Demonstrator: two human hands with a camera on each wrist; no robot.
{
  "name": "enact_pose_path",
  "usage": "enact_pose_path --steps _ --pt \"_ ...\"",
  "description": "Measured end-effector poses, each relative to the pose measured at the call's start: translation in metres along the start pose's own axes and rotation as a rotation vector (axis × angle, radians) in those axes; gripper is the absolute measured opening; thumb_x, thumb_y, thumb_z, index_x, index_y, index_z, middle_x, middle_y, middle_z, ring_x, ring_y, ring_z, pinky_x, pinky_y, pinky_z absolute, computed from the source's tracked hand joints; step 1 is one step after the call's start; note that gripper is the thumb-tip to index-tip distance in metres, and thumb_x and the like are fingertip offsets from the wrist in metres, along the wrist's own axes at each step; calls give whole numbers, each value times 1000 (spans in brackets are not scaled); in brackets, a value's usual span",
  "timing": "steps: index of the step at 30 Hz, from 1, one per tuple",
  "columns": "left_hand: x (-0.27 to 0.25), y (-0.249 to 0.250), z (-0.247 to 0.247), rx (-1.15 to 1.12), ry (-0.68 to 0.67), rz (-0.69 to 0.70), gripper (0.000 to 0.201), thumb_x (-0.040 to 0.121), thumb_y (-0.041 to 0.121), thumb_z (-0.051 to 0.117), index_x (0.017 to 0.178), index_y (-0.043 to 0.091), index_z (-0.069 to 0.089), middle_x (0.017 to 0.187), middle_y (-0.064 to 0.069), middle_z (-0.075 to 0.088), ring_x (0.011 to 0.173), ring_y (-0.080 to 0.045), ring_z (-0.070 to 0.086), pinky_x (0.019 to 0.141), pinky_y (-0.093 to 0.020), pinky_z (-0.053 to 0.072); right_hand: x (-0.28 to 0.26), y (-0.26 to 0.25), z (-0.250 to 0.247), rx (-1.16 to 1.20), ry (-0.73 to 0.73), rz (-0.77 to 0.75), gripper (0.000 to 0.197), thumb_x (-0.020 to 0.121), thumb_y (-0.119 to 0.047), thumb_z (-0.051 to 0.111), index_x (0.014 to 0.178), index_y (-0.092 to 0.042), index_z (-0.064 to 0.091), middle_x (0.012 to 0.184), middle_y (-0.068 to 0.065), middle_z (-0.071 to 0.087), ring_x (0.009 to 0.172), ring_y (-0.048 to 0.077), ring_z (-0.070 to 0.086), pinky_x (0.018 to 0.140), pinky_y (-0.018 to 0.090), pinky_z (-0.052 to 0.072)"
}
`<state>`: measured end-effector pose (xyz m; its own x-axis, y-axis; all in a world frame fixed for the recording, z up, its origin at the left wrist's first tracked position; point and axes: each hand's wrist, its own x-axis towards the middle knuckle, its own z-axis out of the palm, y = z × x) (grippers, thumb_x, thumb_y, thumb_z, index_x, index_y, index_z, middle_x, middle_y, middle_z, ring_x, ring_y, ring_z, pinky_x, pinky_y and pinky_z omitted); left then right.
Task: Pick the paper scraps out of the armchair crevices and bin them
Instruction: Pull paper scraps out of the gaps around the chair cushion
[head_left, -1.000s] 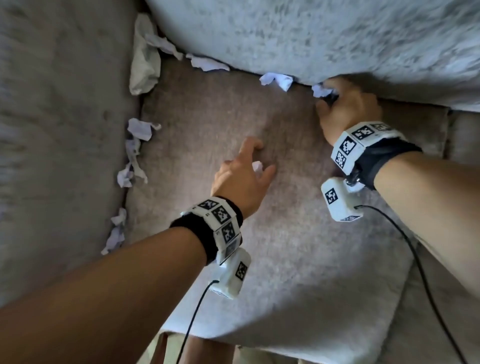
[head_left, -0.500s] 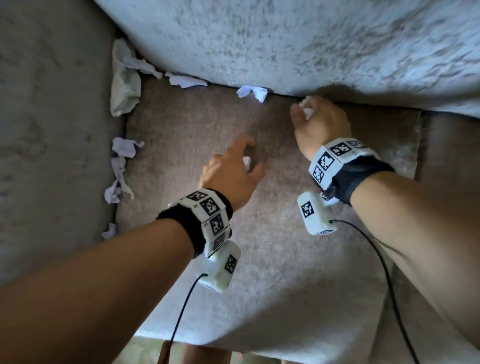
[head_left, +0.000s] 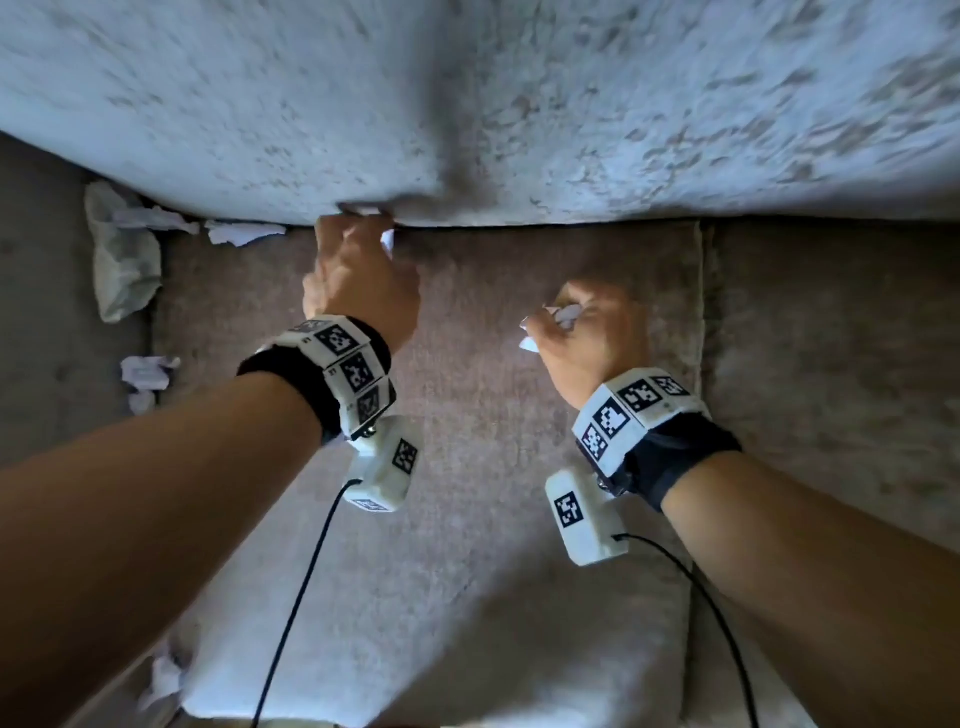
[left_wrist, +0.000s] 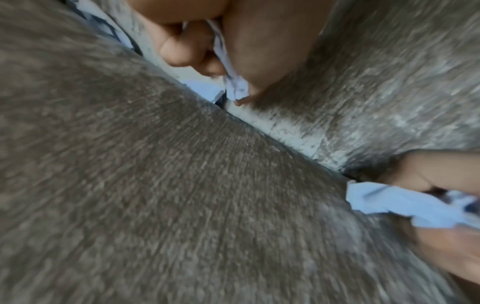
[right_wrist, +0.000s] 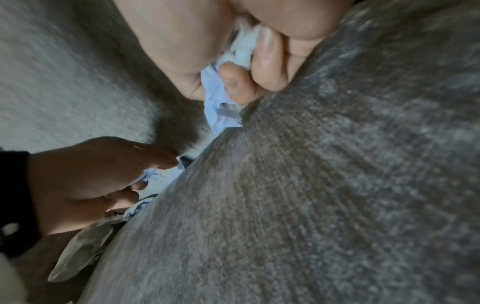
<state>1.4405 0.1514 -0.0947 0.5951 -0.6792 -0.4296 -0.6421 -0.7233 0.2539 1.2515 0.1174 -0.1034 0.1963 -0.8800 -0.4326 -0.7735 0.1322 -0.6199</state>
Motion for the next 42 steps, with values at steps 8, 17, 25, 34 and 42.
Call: enact_pose_path --steps 8,17,25,34,42 --pt "20 3 14 38 34 -27 18 90 38 60 106 32 64 113 -5 68 105 -38 61 86 -41 48 1 12 -5 109 -32 60 27 77 -27 69 57 -15 55 57 -6 63 57 16 60 49 22 45" --pt "13 -3 14 135 -83 32 28 94 42 51 119 34 60 118 -14 63 106 -43 58 84 -43 48 -2 2 0 67 -86 55 25 78 -27 68 58 -16 58 48 -17 54 48 2 51 44 15 32" --pt "-41 -44 8 -12 -117 30 25 97 38 52 112 22 63 124 -5 52 103 -34 59 76 -34 35 -21 -37 31 48 -213 -4 10 73 -24 57 67 -18 51 68 -4 68 67 18 71 56 37 58" --pt "-74 -128 -17 -238 -14 -78 26 98 36 50 103 14 64 126 -4 55 100 -35 59 81 -36 43 -57 -103 87 52 -380 -90 29 88 4 57 102 -21 50 93 -1 56 70 15 70 57 36 60" --pt "-127 -195 -16 -383 -36 -286 19 99 39 44 86 25 38 79 -5 59 72 -33 47 67 -33 34 -93 -141 154 -301 -560 -368 36 82 -2 67 115 -15 64 101 4 70 88 18 63 69 16 40"
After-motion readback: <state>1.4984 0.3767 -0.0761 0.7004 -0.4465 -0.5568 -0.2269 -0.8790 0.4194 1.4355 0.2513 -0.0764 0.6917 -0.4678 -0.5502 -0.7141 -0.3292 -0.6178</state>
